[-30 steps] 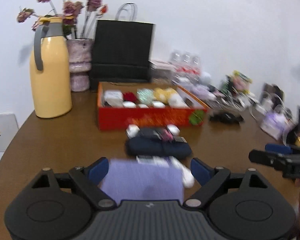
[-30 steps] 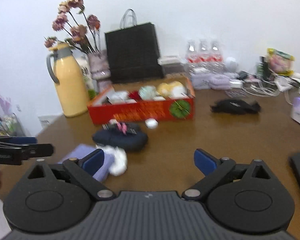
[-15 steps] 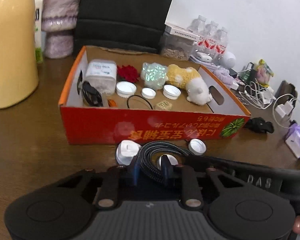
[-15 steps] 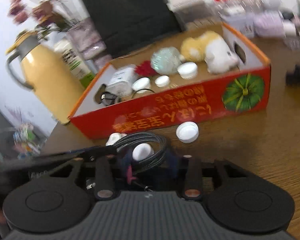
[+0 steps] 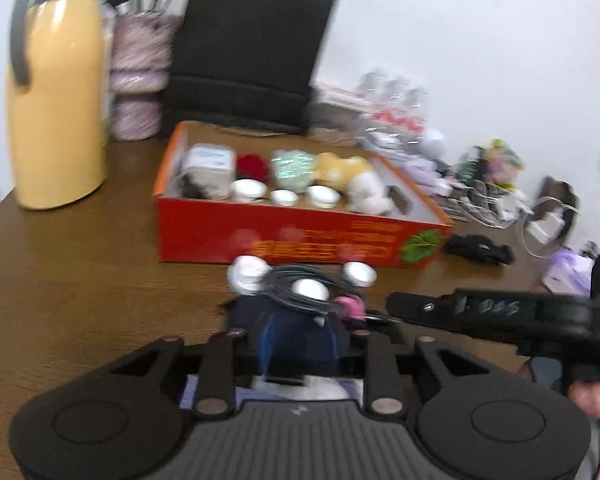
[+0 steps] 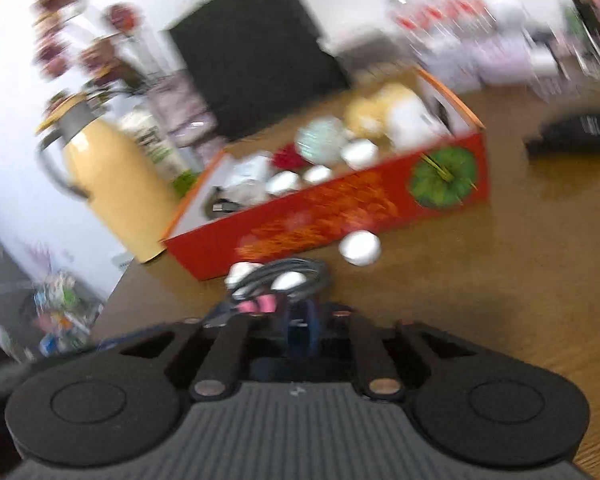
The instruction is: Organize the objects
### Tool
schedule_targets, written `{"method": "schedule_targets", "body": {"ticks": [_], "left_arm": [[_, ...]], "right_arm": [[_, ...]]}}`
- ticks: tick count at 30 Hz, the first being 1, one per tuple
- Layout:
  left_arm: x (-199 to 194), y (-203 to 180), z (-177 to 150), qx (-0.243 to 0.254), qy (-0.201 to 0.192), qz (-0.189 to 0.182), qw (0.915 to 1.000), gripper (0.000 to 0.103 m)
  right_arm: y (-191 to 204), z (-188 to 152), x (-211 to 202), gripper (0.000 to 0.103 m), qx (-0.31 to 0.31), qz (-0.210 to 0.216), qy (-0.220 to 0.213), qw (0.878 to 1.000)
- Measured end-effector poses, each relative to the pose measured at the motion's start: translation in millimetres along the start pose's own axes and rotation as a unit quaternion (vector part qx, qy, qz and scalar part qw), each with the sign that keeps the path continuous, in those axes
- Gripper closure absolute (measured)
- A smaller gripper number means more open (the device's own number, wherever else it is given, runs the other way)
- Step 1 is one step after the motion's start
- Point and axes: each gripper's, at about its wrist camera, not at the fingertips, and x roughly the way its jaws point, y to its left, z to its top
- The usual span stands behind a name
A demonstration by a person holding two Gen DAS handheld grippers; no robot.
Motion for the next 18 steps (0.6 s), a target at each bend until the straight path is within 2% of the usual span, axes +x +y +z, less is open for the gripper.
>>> {"method": "schedule_targets", "body": {"ticks": [1,2,4,5,6,7,8,9,10,13,15,18], "left_arm": [[4.0,5.0,5.5,-0.004,0.0,-0.005,1.0,0.071],[9.5,10.3,13.6,-0.016,0.0,-0.007,0.9998,0.062],[25.1,16.2,28.9,-0.024,0.006,-0.017,0.9995,0.047],[38.0,18.2,37.0,-0.028,0.02,-0.021,0.9992,0.046],[51.1,20.0,41.9,-0.035,0.04,-0.012,0.9985,0.047],[67.2,20.6,46.4,-0.046,0.067,0.01,0.9966,0.052],[77.6,20.3,47.5,-0.049,0.082,0.024,0.9952,0.061],[84.7,18.9,46.6,-0.042,0.089,0.026,0.9948,0.072],[89.0,17.0,44.9,-0.037,0.096,0.021,0.9944,0.086],[76.5,15.4,36.9,-0.037,0.079,0.006,0.9962,0.089],[56.9,12.7,32.9,-0.041,0.062,-0.006,0.9972,0.089],[11.8,-1.4,20.2,-0.021,0.02,-0.019,0.9994,0.09]], "right_arm": [[-5.1,5.5,9.2,0.04,0.016,0.007,0.011,1.0],[-8.4,9.9,17.7,0.035,0.031,0.005,0.018,0.999],[-7.1,16.2,34.4,0.035,0.031,0.006,0.028,0.999],[-5.0,18.8,43.9,0.037,0.028,0.001,0.033,0.999],[-3.2,19.6,52.8,0.047,0.027,-0.007,0.04,0.999],[-0.2,21.2,59.9,0.065,0.022,-0.009,0.044,0.999],[2.1,21.3,65.5,0.077,0.025,-0.015,0.05,0.998],[3.8,20.4,68.9,0.084,0.028,-0.019,0.052,0.998],[5.1,18.9,68.1,0.086,0.029,-0.015,0.052,0.998],[12.6,11.8,52.5,0.088,0.003,-0.025,0.031,0.999],[16.2,7.1,34.3,0.089,0.0,-0.013,0.021,1.0],[30.9,-6.7,-3.4,0.089,-0.029,0.008,-0.003,1.0]]}}
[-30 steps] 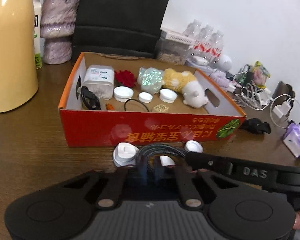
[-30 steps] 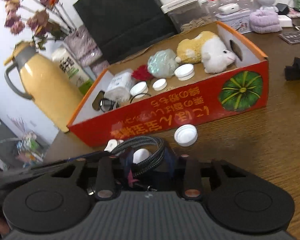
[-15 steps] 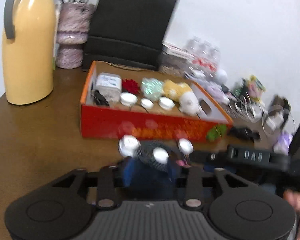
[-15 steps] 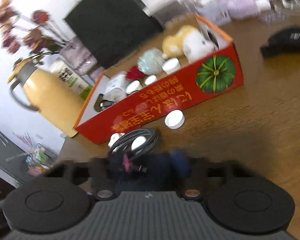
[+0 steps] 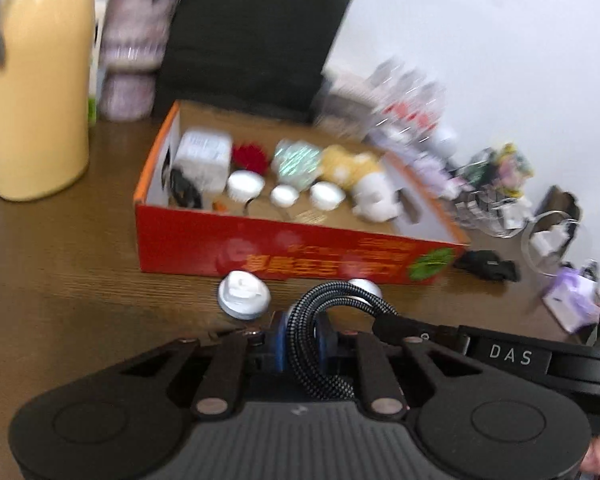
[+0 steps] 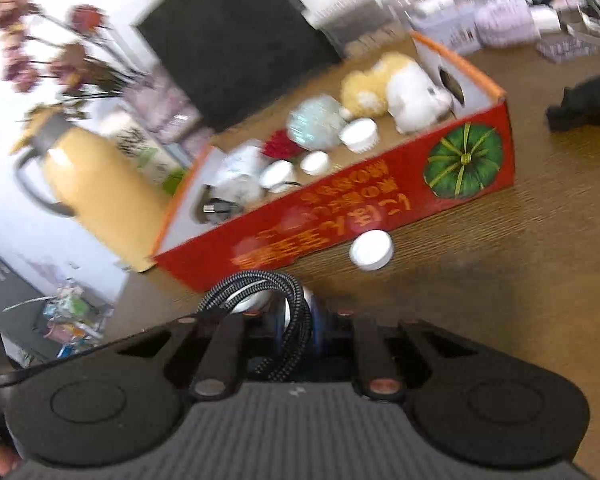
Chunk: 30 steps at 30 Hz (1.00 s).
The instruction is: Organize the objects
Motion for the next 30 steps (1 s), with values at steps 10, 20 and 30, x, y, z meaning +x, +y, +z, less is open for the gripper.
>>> {"method": "schedule_targets", "body": {"ticks": [10,20,30], "left_arm": [[-110.1,-50.6,-78.6,0.087,-0.066,-0.007,0.994,0.094],[-85.9,-57.3,6.1,0.121,-0.088,-0.034,0.9881,0.095],[52.3,-39.2,164.0,0.134,-0.014,0.04,0.99,0.094]], "right_arm": [[49.3,-81.6,-107.7,0.092,-0.161,-0.044,-0.06,0.984],[61.4,-4.4,-101.0,0.093,-0.205,-0.06,-0.104,0.971],[54.4,163.8,47.0,0.093,-0.182,-0.082,0.01,0.98]]}}
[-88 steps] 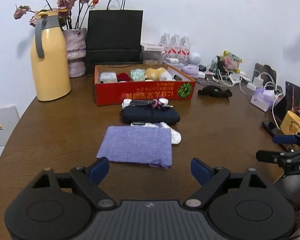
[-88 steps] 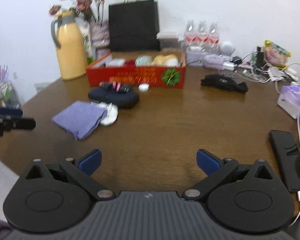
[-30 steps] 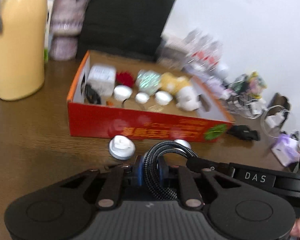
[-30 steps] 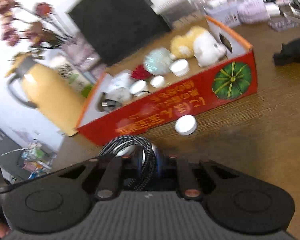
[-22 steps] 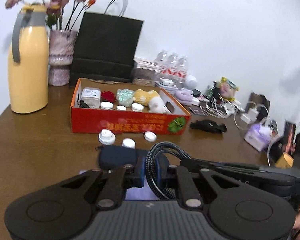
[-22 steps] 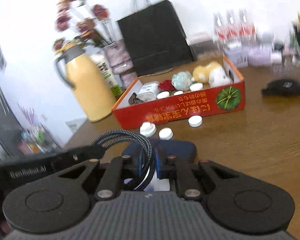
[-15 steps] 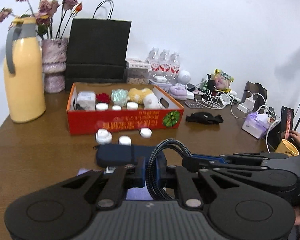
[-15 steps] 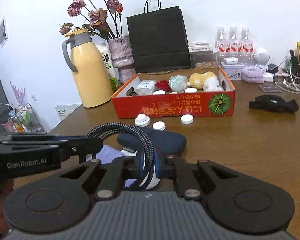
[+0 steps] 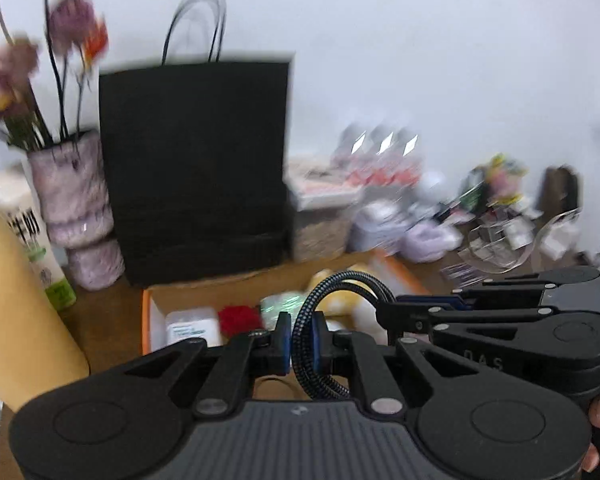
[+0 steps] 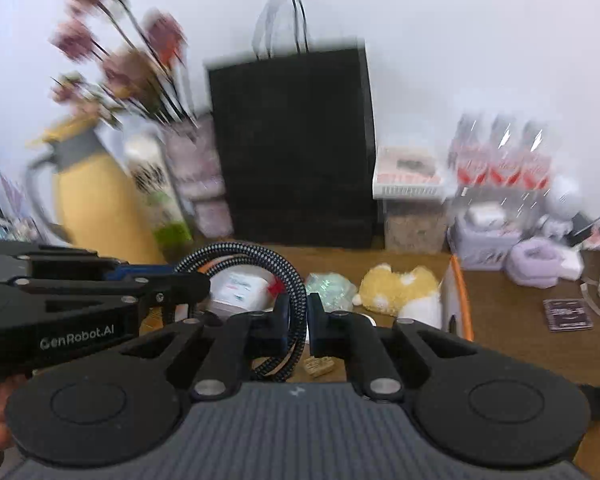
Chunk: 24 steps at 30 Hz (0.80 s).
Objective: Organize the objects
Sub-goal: 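Lower the braided cable into the box and open both tools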
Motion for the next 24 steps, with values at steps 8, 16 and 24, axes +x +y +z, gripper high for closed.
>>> {"method": "schedule_targets", "body": {"ticks": [8,16,24], "left_arm": [[123.1,23.8,-39.5,0.023,0.119,0.054,0.9912,0.087],[83.0,44.2,-32.9,-0.001,0.093,0.057,0.9941,0.059],[-39.7,27.7,-65.0,-0.007,-0.003,0.082,0.9966,0.036]], "right_arm": [[-17.5,-27.3,126.1,0.093,0.047,-0.017,0.123,0.991],[-9.8,-15.3,94.0,0.051,0.016,-0.044,0.084,0.995],[-6.1,-66.0,-8.9,0.035,-0.001,-0.065,-0.006,0.998]]}}
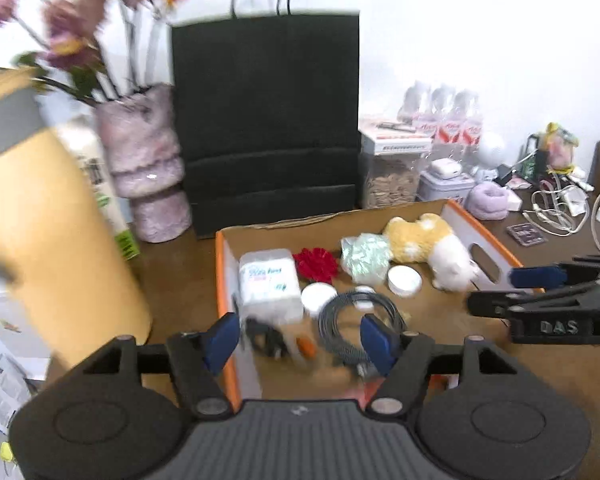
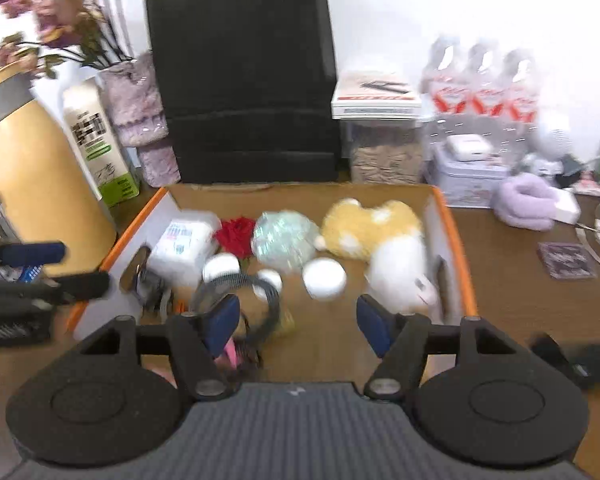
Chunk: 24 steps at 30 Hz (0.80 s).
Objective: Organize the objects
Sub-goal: 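Lower the braided cable into the box and open both tools, then withdraw both tools toward the navy pouch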
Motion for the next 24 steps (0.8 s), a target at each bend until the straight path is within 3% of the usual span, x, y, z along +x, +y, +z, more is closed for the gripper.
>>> {"method": "schedule_targets", "body": {"ticks": [2,3,5,7,10,13,16,19,21,24], "left_arm": [[-45.2,0.9,-28.1,-0.017,-0.041,0.011,0.9989,0.023],[-65.2,1.5,-42.4,-0.024,-0.055,0.014,0.9981,0.021],[-109.6,1.4,-79.0,-0.033,-0.084,0.001,0.9959,0.016],[-142.9,0.2,-114.5,-0.044,-0.097,-0.009,0.9942,0.015],[-175.9,-7.1,-168.2,-0.073,-0.092,-0.008,0.993,0.015],[-189.6,-12.1,-206.1,-0.1,-0.056,-0.019,0.9932,0.015],[-187.9,-16.0,-218.1,-0.078,-0.039,-0.016,0.9961,0.015],[-181.3,-18.4,-214.6,-0.065,-0.042,0.017,0.9969,0.015],[-175.2,-18.4,-214.2,-0.067,-0.039,0.005,0.997,0.015],[-164.4,-20.2,-213.0,-0.07,-0.034,-0.006,0.997,0.015]], "right_arm": [[0.6,-35.0,-43.2,0.023,-0.019,-0.001,-0.035,0.999],[0.4,-53.7,-64.5,0.017,-0.022,-0.002,-0.051,0.998],[1.3,-93.7,-106.4,0.015,-0.033,-0.004,-0.073,0.997],[4.1,-130.3,-142.2,0.005,-0.035,-0.005,-0.084,0.996],[9.1,-180.8,-182.9,0.002,-0.017,0.004,-0.094,0.995],[15.5,-219.7,-209.5,0.002,0.013,0.014,-0.096,0.995],[24.7,-241.6,-211.2,0.002,0.008,0.021,-0.077,0.997],[38.5,-245.8,-204.4,0.004,-0.036,-0.013,-0.072,0.997],[45.6,-244.0,-201.8,0.005,-0.047,-0.025,-0.081,0.995],[51.2,-240.2,-194.2,0.009,-0.049,-0.011,-0.082,0.995]]}}
